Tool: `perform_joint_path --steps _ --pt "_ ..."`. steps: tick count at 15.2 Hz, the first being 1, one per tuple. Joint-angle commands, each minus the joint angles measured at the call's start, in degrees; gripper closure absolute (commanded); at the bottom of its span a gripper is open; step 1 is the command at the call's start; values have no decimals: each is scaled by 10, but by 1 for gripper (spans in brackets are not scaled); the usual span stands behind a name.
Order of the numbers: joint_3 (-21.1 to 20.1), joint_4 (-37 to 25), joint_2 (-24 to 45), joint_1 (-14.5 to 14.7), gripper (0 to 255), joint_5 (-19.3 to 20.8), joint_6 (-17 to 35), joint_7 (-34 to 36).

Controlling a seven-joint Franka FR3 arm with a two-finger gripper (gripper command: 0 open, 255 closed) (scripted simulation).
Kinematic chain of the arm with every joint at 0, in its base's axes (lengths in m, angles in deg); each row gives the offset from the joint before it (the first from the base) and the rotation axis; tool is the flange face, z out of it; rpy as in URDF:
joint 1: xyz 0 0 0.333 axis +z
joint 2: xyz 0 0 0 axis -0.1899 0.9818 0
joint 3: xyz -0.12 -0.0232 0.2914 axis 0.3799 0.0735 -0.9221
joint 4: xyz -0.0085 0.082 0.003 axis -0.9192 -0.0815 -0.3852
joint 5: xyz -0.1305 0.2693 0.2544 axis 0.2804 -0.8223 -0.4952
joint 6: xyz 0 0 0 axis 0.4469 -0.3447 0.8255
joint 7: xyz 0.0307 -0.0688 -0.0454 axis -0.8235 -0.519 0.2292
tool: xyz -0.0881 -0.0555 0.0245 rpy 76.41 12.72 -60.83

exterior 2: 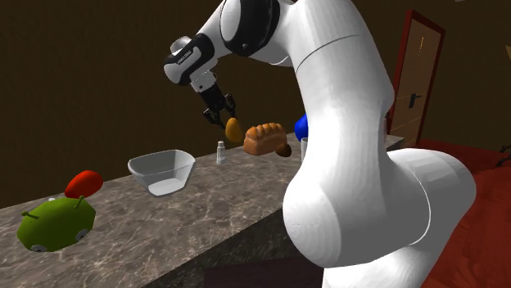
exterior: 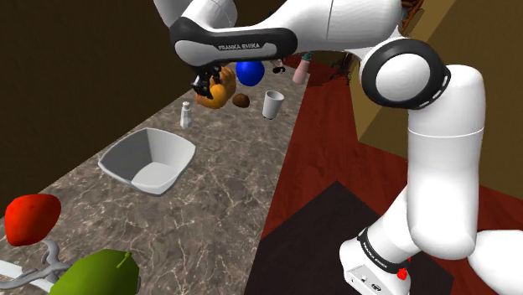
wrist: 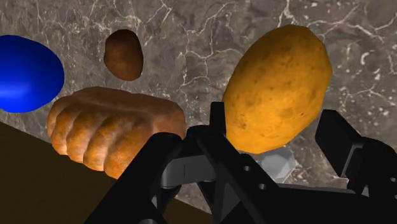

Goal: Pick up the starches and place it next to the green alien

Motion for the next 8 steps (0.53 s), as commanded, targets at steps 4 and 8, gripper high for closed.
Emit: perform_joint_path --steps 4,8 --pt "-19 91 -59 24 255 -10 4 59" --pt "-36 144 -95 47 255 -20 -2 103"
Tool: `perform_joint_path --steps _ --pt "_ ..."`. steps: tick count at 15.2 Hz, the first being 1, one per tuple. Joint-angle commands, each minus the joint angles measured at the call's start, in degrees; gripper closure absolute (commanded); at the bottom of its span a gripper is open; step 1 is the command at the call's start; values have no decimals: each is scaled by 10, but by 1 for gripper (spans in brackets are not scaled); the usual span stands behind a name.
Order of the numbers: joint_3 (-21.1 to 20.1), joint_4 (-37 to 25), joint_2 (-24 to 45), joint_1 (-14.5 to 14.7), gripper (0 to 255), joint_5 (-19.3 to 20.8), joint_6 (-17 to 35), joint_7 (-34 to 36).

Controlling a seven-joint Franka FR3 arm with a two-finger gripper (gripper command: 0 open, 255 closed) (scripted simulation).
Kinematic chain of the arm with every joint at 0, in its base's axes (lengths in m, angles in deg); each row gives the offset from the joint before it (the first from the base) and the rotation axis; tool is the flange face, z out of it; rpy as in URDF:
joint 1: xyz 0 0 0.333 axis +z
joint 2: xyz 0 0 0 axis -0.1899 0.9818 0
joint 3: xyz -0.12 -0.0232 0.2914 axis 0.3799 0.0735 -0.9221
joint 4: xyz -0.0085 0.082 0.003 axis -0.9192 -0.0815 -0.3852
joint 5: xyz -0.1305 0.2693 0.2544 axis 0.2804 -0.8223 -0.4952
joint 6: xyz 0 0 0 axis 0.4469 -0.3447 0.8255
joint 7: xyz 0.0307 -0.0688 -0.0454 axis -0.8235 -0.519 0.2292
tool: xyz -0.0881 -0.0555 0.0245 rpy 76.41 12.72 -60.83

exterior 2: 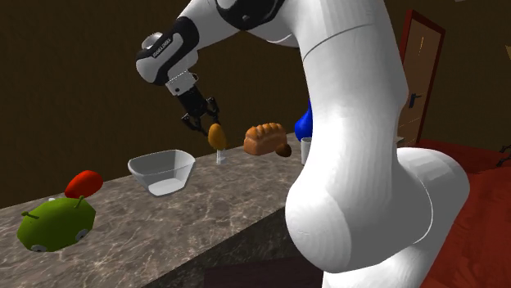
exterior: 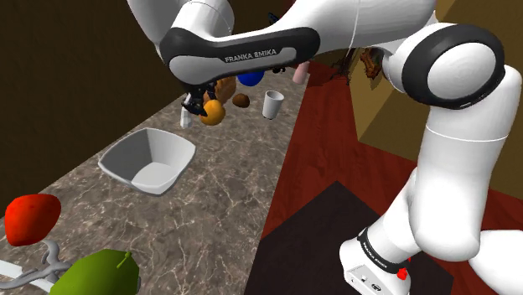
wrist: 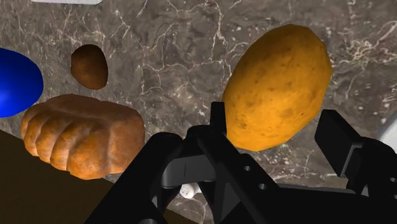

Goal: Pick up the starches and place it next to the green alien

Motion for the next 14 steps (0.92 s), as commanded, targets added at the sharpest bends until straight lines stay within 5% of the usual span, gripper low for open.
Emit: perform_joint_path --steps 1,14 --pt "-9 23 -18 11 255 -6 -6 21" --pt "-70 90 -68 101 255 -48 -56 161"
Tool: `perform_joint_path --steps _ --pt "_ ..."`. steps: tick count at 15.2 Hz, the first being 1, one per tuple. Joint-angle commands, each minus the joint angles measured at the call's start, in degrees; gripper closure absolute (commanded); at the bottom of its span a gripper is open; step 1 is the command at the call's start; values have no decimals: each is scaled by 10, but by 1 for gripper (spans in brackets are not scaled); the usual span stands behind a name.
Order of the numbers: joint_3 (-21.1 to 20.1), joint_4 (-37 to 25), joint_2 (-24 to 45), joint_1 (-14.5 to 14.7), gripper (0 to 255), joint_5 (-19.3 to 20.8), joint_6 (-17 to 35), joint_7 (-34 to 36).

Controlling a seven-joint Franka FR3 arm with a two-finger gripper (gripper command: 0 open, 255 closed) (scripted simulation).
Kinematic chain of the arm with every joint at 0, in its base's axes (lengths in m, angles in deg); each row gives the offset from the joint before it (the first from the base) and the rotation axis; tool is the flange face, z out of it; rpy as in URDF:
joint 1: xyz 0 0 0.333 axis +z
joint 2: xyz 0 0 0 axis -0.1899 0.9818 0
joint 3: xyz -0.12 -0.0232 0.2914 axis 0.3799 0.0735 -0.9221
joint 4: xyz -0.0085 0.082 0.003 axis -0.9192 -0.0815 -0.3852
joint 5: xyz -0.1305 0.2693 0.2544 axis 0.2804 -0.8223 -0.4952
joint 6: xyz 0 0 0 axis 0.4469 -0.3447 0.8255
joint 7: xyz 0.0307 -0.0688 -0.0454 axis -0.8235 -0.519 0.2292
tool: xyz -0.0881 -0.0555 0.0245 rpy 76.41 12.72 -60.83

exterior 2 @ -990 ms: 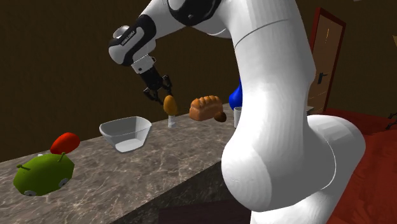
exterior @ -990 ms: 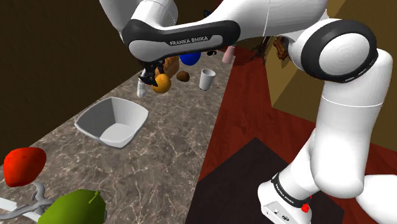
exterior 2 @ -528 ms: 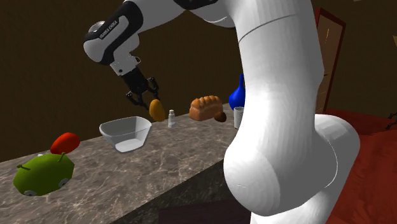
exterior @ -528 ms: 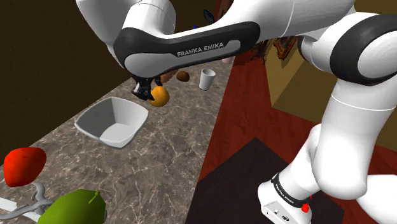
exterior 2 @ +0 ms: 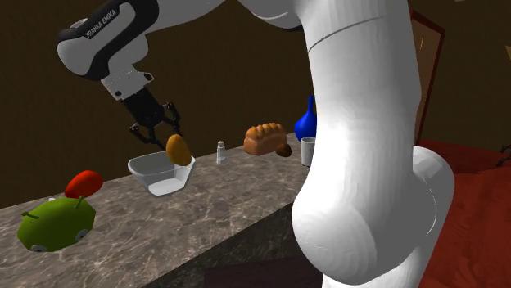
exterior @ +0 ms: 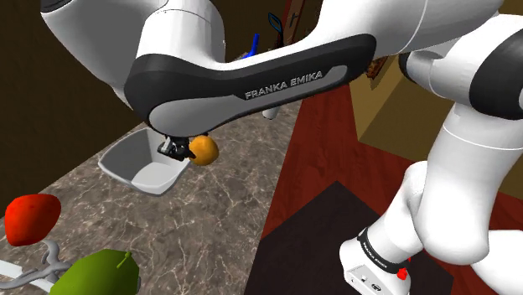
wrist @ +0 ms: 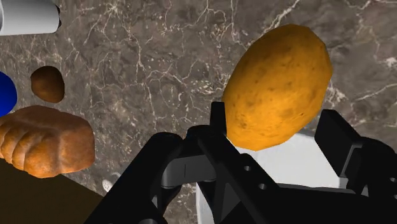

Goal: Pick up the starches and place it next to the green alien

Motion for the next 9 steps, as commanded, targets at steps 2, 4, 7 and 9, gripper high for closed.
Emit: perform_joint_path --steps 2,4,7,9 --pt "-14 -2 0 23 255 -9 -16 32" --pt "-23 -6 3 39 255 -15 -28 54" --pt "-37 -18 12 66 255 -22 -46 88" --pt "-46 -29 20 84 255 -27 -59 111"
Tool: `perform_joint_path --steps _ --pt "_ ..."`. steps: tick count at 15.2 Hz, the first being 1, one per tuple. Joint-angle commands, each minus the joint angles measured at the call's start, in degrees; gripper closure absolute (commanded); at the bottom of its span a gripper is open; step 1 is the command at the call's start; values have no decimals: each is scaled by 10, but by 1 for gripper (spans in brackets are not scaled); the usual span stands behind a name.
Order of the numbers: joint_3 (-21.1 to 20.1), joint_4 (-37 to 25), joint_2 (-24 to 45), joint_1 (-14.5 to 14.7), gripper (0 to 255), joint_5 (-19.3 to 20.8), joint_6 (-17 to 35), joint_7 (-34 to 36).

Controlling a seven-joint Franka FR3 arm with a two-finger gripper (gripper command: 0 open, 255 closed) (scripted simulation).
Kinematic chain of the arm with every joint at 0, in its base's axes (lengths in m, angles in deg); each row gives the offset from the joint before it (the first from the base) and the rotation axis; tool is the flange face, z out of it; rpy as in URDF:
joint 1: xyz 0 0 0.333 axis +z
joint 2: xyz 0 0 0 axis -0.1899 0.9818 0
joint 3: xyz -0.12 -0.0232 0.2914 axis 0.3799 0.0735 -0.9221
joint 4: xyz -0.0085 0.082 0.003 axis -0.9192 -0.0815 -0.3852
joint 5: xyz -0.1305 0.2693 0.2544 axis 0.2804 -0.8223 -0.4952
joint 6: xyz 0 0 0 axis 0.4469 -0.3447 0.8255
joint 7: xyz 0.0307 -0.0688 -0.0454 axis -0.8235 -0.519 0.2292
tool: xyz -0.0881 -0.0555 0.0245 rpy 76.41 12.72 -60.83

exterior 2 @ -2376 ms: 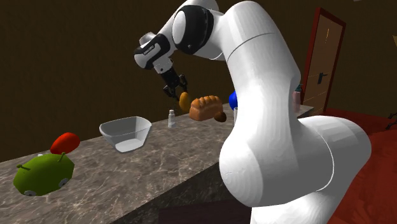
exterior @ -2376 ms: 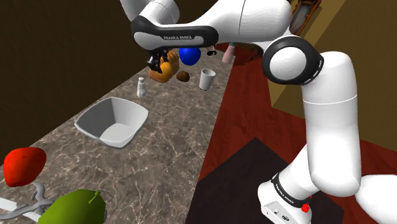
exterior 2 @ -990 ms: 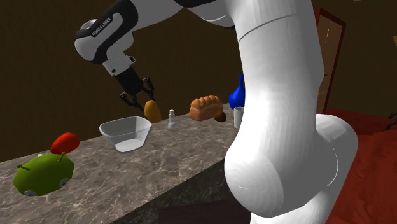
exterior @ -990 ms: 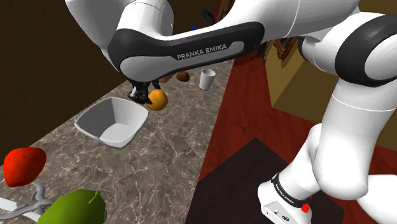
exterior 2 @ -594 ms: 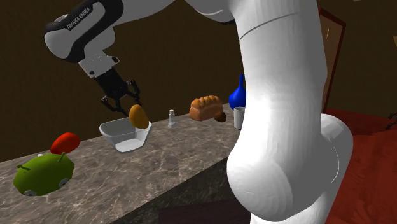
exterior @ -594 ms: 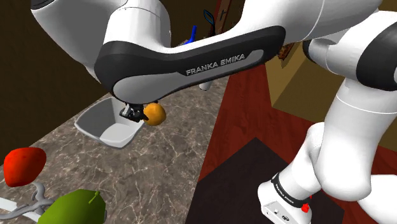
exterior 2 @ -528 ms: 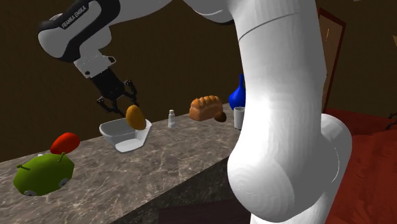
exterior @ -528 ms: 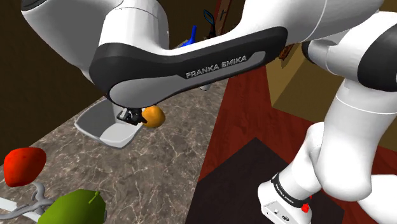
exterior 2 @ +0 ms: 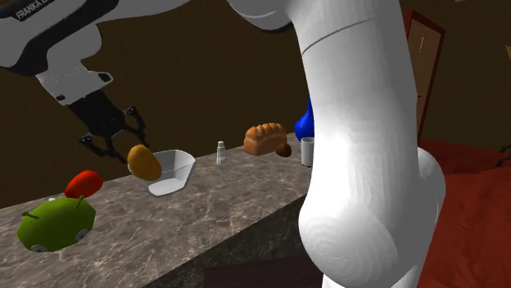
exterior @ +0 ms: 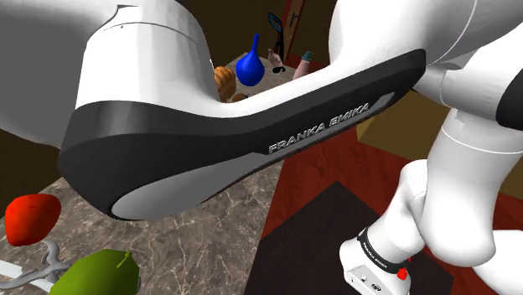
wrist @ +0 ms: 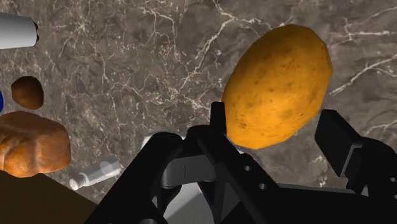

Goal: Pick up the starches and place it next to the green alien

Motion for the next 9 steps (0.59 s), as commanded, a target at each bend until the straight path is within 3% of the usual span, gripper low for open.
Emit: perform_joint_path --steps 1,9 --pt "-8 -18 12 20 255 -3 -16 23" --pt "-36 -104 75 107 255 -10 -77 113"
